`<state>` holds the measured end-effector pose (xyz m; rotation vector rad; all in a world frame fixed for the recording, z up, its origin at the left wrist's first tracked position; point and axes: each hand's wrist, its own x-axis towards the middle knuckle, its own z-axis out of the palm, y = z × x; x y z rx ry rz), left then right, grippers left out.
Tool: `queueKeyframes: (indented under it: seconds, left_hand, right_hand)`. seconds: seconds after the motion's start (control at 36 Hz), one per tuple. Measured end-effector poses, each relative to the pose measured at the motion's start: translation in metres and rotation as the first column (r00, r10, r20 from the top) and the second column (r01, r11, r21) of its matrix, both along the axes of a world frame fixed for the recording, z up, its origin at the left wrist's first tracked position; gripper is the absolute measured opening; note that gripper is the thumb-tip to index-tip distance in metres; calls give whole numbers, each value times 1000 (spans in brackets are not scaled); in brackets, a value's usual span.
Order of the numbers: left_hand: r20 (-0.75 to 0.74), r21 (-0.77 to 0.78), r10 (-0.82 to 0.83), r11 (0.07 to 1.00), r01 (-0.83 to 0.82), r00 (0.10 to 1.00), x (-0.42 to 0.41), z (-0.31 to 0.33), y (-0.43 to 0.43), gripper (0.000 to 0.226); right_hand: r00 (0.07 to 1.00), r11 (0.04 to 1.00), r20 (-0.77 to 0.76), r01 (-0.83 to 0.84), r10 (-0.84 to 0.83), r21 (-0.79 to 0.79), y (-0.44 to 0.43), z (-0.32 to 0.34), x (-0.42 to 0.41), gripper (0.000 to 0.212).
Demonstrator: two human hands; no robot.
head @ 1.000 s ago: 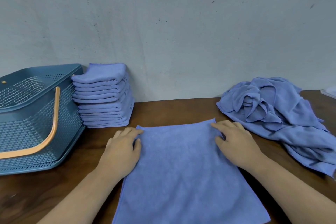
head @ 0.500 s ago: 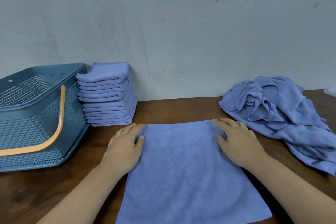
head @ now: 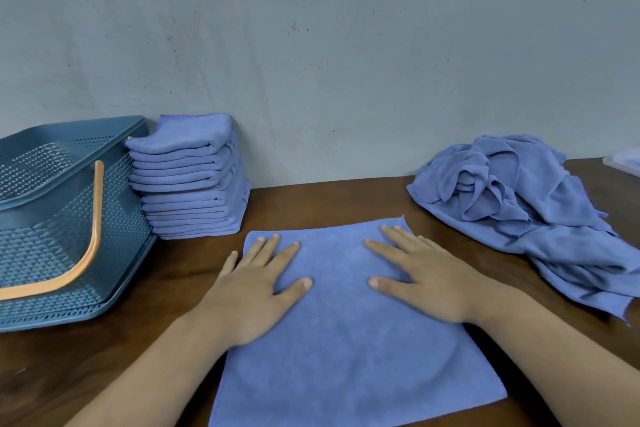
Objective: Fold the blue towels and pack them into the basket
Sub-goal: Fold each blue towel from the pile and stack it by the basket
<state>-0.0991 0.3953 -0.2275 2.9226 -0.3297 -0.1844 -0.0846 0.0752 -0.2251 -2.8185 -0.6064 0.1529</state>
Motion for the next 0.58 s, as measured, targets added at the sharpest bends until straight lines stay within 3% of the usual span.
queueKeyframes:
  seconds: [0.11,0.36,0.5,0.58]
  left_hand:
    - [-11,-42,39,998,-39,999,7,2,12,84]
    - [-30,-41,72,997,-73,997,12,4,20,90]
    - [65,-38,70,997,-68,995,-4,15,8,70]
    - [11,-85,-10,996,11,1000,-33,27,-18,61]
  right_hand:
    - [996,995,-19,84,-83,62,-5,-1,9,78]
    - [990,990,-36,140,-140,6,-4,-2,15,80]
    - [994,996,73,73,-76,41,1,9,-2,65]
    - [999,995,51,11,-16,95,21,18,-27,60]
